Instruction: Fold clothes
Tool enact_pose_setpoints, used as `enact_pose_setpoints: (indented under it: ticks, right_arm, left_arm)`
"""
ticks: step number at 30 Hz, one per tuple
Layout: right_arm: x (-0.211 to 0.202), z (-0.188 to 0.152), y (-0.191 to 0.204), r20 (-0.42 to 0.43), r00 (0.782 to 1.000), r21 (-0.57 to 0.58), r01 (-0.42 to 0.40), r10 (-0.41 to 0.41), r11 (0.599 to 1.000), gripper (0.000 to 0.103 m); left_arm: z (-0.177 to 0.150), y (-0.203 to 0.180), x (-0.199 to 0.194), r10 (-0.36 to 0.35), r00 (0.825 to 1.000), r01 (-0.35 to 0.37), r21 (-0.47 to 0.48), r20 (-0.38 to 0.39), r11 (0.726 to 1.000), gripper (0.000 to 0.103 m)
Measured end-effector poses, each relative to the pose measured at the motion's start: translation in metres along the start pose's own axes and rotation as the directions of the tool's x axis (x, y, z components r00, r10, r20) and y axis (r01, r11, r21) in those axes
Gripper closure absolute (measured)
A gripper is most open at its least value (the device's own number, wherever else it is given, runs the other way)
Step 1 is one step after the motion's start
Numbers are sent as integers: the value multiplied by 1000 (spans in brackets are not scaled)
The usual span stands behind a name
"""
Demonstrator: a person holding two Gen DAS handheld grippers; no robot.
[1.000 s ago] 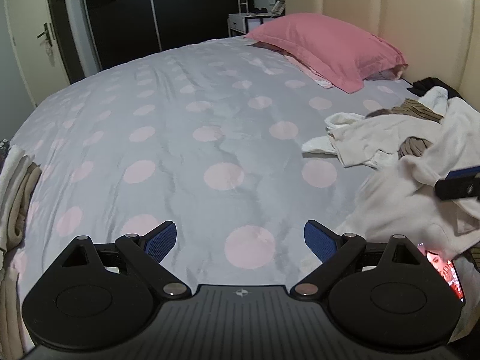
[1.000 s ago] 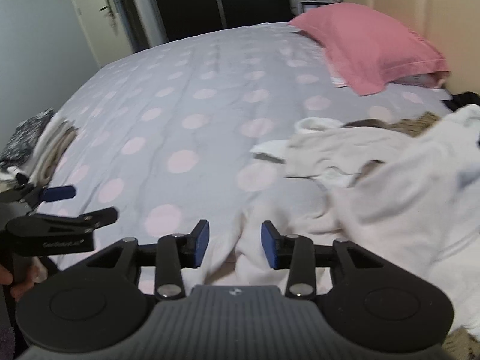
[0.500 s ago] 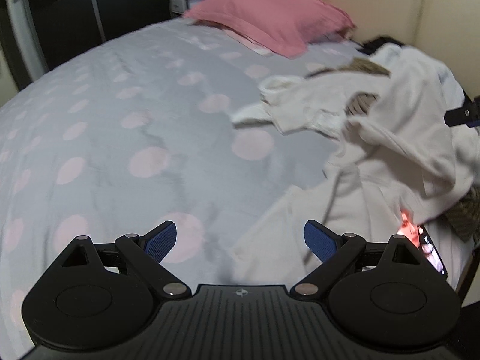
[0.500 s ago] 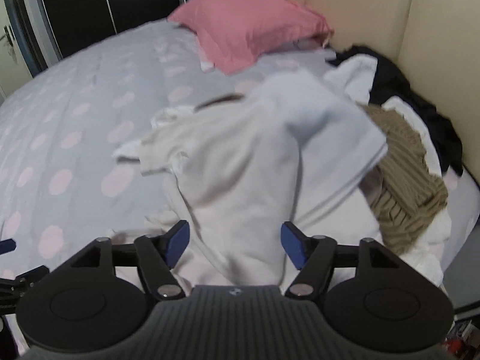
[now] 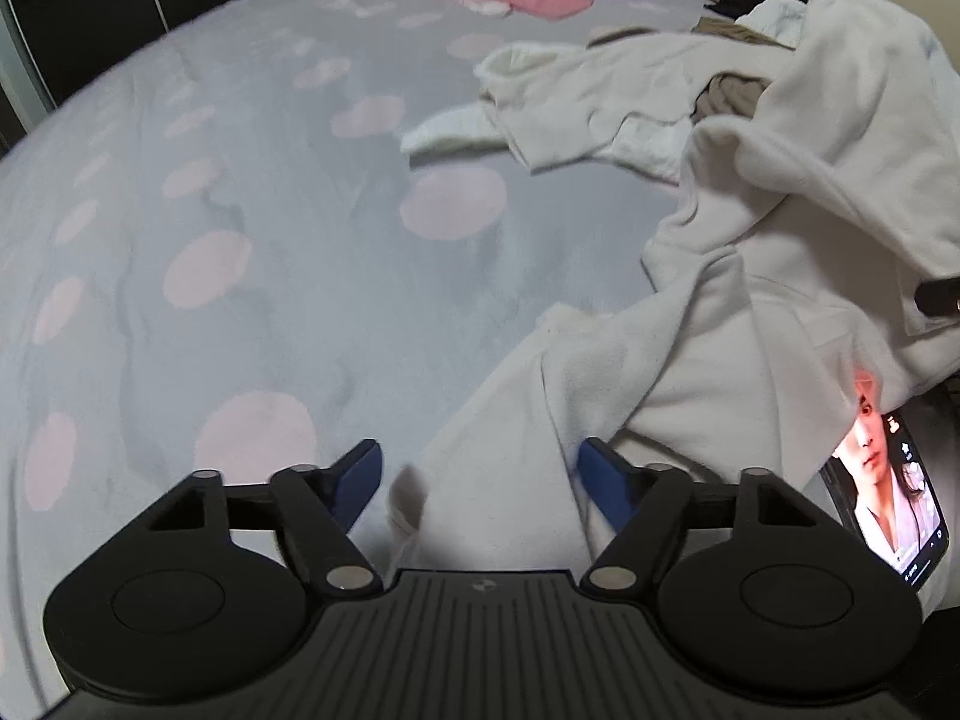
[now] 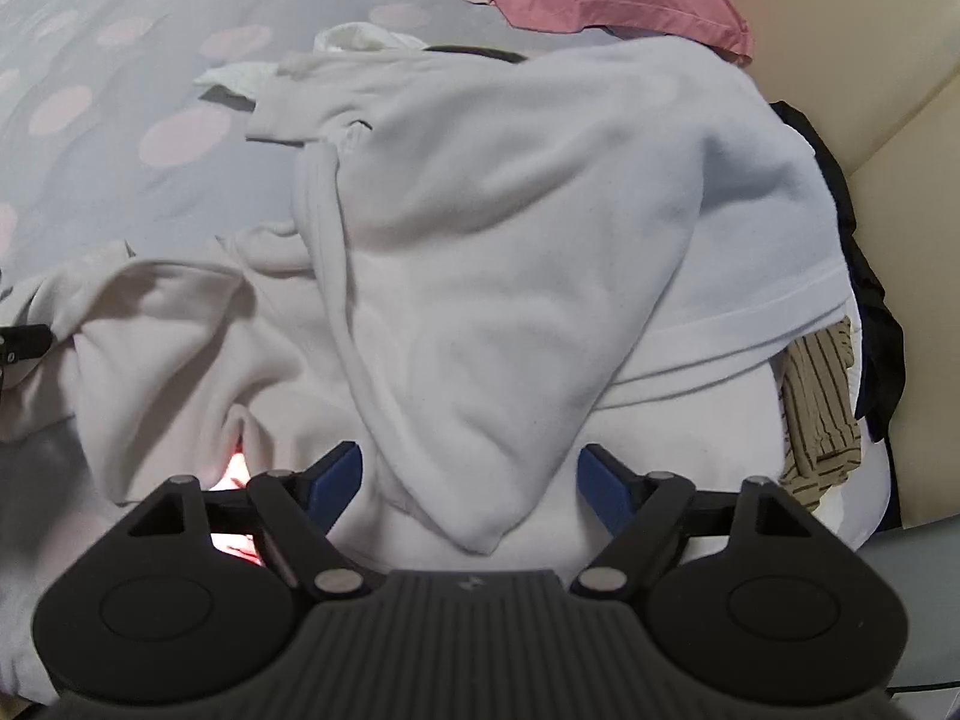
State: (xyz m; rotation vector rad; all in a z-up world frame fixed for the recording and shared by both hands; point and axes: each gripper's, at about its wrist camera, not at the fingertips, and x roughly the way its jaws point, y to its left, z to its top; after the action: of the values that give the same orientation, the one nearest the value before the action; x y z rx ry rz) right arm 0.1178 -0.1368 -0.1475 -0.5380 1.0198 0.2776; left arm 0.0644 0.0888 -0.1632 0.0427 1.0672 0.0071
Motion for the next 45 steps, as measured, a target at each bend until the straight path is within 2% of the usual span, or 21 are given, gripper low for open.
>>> enact_pose_setpoints:
  ticks: [1, 2, 5, 6, 7, 9, 13, 19, 24, 27, 33, 34, 36, 37, 38, 41, 42, 43, 44, 45]
  right_arm:
    - [0, 0, -2, 5, 1000, 9, 1, -1, 1000, 37]
    - [-1, 0, -4, 9, 1000, 23, -1, 1, 1000, 54]
    - [-8, 1, -13, 32, 999, 80, -24, 22, 996, 76]
    - [-12, 1, -15, 47, 998, 102, -36, 31, 994, 80]
    - [-16, 2, -17, 64, 997, 118, -40, 32, 992, 81]
    - [-26, 4, -19, 102, 994, 145, -46, 32, 988, 84]
    - [-51, 8, -11, 222, 975, 139, -26, -5, 990, 85]
    - [-97, 19, -1, 403, 911, 124, 42, -89, 991, 86]
    - [-144, 31, 1, 503, 859, 132, 31, -94, 991, 86]
    - [-181, 46, 2, 564, 822, 123, 15, -82, 992, 86]
    - [-247, 72, 19, 663, 748, 49, -59, 12, 997, 86]
    - [-257, 74, 24, 680, 733, 32, -78, 36, 996, 86]
    - [-274, 76, 35, 714, 696, 2, -112, 77, 994, 86]
    - [-283, 76, 41, 731, 676, -13, -129, 98, 992, 86]
    - [-290, 78, 47, 742, 660, -29, -147, 120, 989, 86]
    - [-302, 82, 61, 746, 636, -76, -212, 197, 974, 86]
    - [-305, 84, 66, 743, 632, -90, -232, 220, 969, 86]
    - [-303, 86, 70, 734, 636, -98, -245, 237, 964, 86]
    - [-298, 88, 74, 722, 647, -100, -255, 246, 962, 86]
    - [-291, 91, 77, 705, 663, -98, -260, 251, 961, 86]
  left_arm:
    - [0, 1, 4, -10, 1000, 10, -8, -10, 1000, 48]
    - [0, 1, 5, -18, 1000, 18, -16, -12, 1000, 50]
    - [-1, 1, 3, -39, 999, 39, -39, -4, 998, 61]
    - [-1, 2, 2, -48, 999, 48, -50, -3, 998, 68]
    - [-1, 4, 0, -53, 999, 53, -63, 1, 997, 77]
    - [0, 9, -4, -57, 998, 59, -96, 14, 994, 83]
    - [5, 28, -25, -24, 996, 38, -169, 84, 985, 87]
    - [14, 70, -76, 65, 980, -19, -242, 186, 970, 88]
    - [24, 112, -129, 155, 950, -75, -283, 272, 956, 88]
    - [30, 134, -164, 236, 913, -133, -304, 334, 943, 88]
    - [34, 185, -242, 398, 807, -226, -395, 436, 890, 88]
    - [33, 192, -255, 422, 789, -241, -407, 447, 881, 88]
    - [30, 206, -278, 448, 765, -247, -432, 463, 867, 88]
    - [28, 211, -289, 472, 745, -259, -447, 471, 856, 88]
    - [25, 214, -299, 506, 717, -284, -463, 479, 840, 88]
    - [14, 224, -324, 591, 644, -331, -519, 486, 788, 88]
    - [11, 229, -329, 610, 631, -337, -540, 478, 771, 88]
    - [8, 235, -332, 626, 627, -341, -559, 464, 756, 88]
    - [7, 240, -332, 636, 629, -347, -572, 446, 744, 88]
    - [6, 244, -328, 642, 640, -358, -575, 422, 735, 88]
